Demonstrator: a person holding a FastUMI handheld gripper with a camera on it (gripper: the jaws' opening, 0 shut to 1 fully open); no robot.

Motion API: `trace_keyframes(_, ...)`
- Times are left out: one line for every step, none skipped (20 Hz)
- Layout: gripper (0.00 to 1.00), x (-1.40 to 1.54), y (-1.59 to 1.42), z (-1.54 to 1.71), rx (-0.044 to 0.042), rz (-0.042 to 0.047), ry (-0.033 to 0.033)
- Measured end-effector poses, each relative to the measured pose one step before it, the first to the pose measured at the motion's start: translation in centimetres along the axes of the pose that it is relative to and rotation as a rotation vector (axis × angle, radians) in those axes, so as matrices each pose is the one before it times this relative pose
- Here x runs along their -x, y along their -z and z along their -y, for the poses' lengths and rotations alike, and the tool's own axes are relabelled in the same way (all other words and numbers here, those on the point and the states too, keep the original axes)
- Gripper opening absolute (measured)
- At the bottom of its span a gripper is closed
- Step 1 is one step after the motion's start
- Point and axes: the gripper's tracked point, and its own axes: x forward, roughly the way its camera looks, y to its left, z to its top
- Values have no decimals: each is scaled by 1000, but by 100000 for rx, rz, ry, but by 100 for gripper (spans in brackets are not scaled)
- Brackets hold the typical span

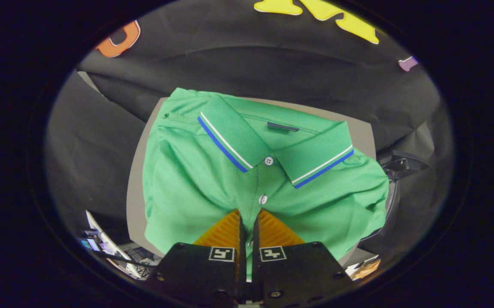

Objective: Put the clothes into the washing machine and then close the washing machine lid.

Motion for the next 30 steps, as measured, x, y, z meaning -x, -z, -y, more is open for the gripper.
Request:
trace_keyframes(6, 160, -11, 40, -476, -144, -1040)
trace_keyframes(6, -17, 145, 49, -1306, -427, -527)
trace_keyframes(6, -16, 61, -24, -1003, -330, -340)
trace_keyframes(6, 155, 26, 170, -728, -361, 78)
trace_keyframes(6, 248, -77, -33, -110, -24, -67)
trace_keyframes(6, 264, -32, 38, 293, 452, 51)
trace_keyframes(6, 530, -111, 25, 158, 588, 177)
trace_keyframes(6, 543, 4, -64, 69, 555, 366)
trace_keyframes(6, 636, -162, 15, 225, 722, 233)
trace_keyframes(6, 597, -184, -115, 119, 625, -295)
trace_keyframes(6, 580, -192, 22, 447, 354, 14)
trace_keyframes(6, 484, -128, 137, 730, 384, 232)
trace_keyframes(6, 514, -91, 132, 144, 75, 280)
trace_keyframes(6, 476, 28, 4, -104, -120, -271)
trace_keyframes(6, 612, -63, 16, -657, -201, -680)
trace_keyframes(6, 671, 22, -52, -981, -74, -867)
trace_keyframes(6, 616, -175, -71, -755, 521, -1323)
trace_keyframes(6, 756, -393, 213, -489, 858, -1030)
trace_keyframes(6, 708, -469, 89, 31, 1463, -955)
trace_keyframes(6, 767, -372, 212, 660, 1520, -245)
trace_keyframes(6, 792, -519, 234, 280, 1640, -99)
trace_keyframes(6, 561, -264, -74, -659, 1264, -978)
trace_keyframes(6, 571, -219, -154, -484, 805, -1327)
trace_keyframes(6, 543, -327, 175, -147, 917, -1205)
trace_keyframes(6, 483, -333, 292, 501, 755, -826)
trace_keyframes(6, 463, -90, 201, -940, 657, -516)
trace_keyframes(6, 696, 58, -272, -675, 322, -1912)
trace_keyframes(5, 825, -172, -6, -60, 839, -1496)
trace_keyframes(6, 796, -420, 38, 285, 1748, -370)
trace_keyframes(6, 820, -268, -78, 510, 1859, -350)
